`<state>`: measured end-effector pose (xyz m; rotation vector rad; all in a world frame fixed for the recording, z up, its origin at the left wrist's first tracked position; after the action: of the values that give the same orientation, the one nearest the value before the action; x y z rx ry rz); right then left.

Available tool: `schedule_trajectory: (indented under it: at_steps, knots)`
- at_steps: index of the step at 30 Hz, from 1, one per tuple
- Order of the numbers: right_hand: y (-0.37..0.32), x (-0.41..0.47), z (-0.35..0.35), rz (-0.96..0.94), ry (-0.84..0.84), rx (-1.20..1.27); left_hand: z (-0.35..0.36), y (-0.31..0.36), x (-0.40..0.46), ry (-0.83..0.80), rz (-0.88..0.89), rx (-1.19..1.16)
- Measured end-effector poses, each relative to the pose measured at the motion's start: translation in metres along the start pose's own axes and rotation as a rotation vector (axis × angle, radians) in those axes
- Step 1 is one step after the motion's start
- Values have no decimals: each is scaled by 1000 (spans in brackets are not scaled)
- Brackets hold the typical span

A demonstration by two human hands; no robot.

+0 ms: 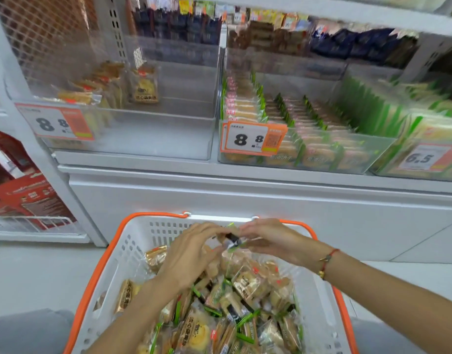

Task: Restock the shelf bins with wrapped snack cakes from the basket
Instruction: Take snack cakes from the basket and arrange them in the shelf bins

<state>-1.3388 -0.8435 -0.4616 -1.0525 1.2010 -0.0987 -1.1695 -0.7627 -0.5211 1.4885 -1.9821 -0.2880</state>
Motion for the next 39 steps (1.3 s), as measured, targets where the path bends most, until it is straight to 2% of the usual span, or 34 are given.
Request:
schedule_trajectory:
  at_steps: [4,7,10,12,16,21,24,27,30,32,35,39]
  knots:
    - [-30,-30,-18,-3,-47,139,-23,24,24,208,-40,-99]
    - [-47,-45,-26,-73,-20,160,-35,43,43,299,-168,-388]
    - [-62,-57,-30,-217,160,-15,-46,58,59,346,-245,-688]
    - [-66,-60,-28,-316,258,-158,-52,66,67,346,-261,-766]
    - [-69,-62,-25,-549,346,-174,-61,79,78,334,-228,-723]
    - [-110,-73,-42,-782,456,-142,-106,67,115,627,-127,-415]
    - [-153,-73,-65,-851,522,-121,-141,52,152,752,-41,-225]
    - [-193,-53,-94,-825,677,-256,-159,31,189,693,-93,-92]
    - [-231,-16,-124,-714,835,-486,-156,9,220,482,-230,-61]
    - [-253,13,-137,-677,854,-616,-152,-1,233,391,-280,-118]
    - [-278,52,-149,-662,922,-773,-146,-14,238,339,-272,-271]
    - [-292,96,-157,-740,906,-771,-144,-19,238,339,-237,-283]
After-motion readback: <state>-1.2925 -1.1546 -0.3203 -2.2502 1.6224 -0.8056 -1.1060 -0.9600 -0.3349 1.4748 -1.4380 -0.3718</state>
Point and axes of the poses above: each hand's wrist, its own x-axis towards the middle knuckle, its own z-axis out of the palm, y = z × x, the point moved 1 cm from there along x, towards the middle knuckle, and after that the axes turned 11 degrees about z, right-handed, at the moved point
